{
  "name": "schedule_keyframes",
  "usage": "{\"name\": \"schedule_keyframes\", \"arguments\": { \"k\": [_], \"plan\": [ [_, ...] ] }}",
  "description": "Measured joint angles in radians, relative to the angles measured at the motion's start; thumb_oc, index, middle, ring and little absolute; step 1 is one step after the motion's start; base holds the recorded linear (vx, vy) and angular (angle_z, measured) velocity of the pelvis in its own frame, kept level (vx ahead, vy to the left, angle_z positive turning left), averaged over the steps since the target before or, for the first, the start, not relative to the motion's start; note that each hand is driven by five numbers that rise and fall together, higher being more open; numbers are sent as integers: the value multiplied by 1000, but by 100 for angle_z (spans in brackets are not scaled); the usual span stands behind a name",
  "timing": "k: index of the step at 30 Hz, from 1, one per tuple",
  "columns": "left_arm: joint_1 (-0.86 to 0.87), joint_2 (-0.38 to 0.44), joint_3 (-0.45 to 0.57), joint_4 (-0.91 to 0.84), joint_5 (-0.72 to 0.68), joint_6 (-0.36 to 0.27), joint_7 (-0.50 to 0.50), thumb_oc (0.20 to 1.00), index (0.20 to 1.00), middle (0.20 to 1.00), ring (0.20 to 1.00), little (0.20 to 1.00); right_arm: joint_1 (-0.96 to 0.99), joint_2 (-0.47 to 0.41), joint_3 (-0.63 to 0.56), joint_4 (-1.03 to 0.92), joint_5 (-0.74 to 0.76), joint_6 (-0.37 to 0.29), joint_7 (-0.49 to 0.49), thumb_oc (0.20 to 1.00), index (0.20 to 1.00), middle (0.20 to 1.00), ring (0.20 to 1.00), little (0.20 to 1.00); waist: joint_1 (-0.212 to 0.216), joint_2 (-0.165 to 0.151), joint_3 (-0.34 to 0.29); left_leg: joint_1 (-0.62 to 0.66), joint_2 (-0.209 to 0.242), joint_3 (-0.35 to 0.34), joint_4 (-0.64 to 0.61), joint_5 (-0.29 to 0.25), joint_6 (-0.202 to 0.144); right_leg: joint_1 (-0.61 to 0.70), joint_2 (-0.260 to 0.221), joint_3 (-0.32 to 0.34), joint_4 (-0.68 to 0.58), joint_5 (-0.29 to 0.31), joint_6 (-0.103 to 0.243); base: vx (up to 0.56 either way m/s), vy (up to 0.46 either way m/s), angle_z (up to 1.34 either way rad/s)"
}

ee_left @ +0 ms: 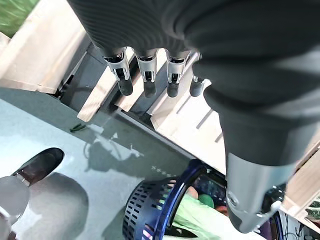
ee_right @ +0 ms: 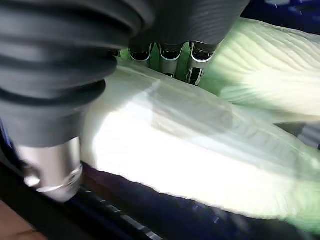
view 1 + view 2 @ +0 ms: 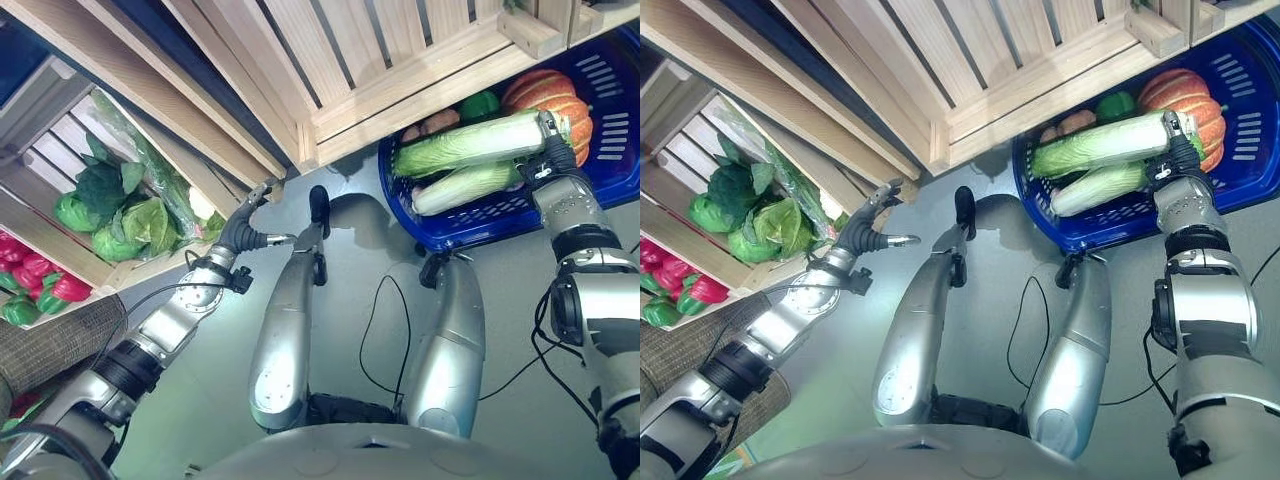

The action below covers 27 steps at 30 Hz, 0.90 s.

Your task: Pick up fruits and vegetables into the basket

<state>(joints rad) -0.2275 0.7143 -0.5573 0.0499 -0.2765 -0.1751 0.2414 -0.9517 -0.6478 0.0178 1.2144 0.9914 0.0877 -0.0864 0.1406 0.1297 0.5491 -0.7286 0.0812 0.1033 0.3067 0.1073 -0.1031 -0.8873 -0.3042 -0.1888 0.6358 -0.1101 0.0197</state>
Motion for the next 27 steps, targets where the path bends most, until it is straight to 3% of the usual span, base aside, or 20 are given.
{"name": "schedule_keyframes", "arguments": {
  "k": [7, 11, 14, 19, 24, 27],
  "plan": [
    [0, 4, 3, -6, 0, 18, -13, 1000, 1000, 1000, 1000, 1000, 14, 7, 0, 0, -144, -66, -152, 1000, 1000, 1000, 1000, 1000, 23, 8, -5, -8, 3, -12, 20, -7, 2, 13, 0, -16, -5, 2, -2, -15, 2, 3],
    [20, 4, 5, 2, -10, 7, -51, 1000, 1000, 1000, 1000, 1000, 102, 26, -3, -51, -201, -180, -275, 1000, 1000, 1000, 1000, 1000, 18, 8, -5, 26, 5, -15, 21, -15, 7, 66, 4, -23, -35, 12, 6, -7, 75, -1],
    [79, -3, 8, 12, -30, -33, -75, 1000, 1000, 1000, 1000, 1000, 252, 56, -4, -246, -247, -278, -395, 1000, 1000, 1000, 1000, 1000, -8, 8, -5, 82, 8, -3, 17, -30, 17, 136, 20, -17, -94, 36, 20, -2, 123, -15],
    [168, -88, 61, 59, -39, -75, -102, 1000, 1000, 1000, 1000, 1000, 547, 119, -4, -622, -407, -366, -560, 1000, 1000, 1000, 1000, 1000, -81, 5, -3, 196, 12, 29, -2, -56, 37, 281, 40, -4, -210, 87, 49, 23, 137, -17],
    [244, -161, 152, 145, -48, -110, -145, 1000, 1000, 1000, 1000, 1000, 785, 182, -4, -854, -574, -429, -591, 1000, 1000, 1000, 1000, 1000, -144, -17, 1, 346, 20, 63, -40, -80, 44, 442, 65, 21, -317, 120, 70, 57, 118, -22],
    [289, -194, 192, 207, -49, -120, -173, 1000, 1000, 1000, 1000, 1000, 899, 230, -4, -911, -622, -459, -570, 1000, 1000, 1000, 1000, 1000, -173, -60, -8, 467, 30, 84, -84, -86, 35, 556, 85, 32, -379, 126, 76, 120, 92, -21]
  ]
}}
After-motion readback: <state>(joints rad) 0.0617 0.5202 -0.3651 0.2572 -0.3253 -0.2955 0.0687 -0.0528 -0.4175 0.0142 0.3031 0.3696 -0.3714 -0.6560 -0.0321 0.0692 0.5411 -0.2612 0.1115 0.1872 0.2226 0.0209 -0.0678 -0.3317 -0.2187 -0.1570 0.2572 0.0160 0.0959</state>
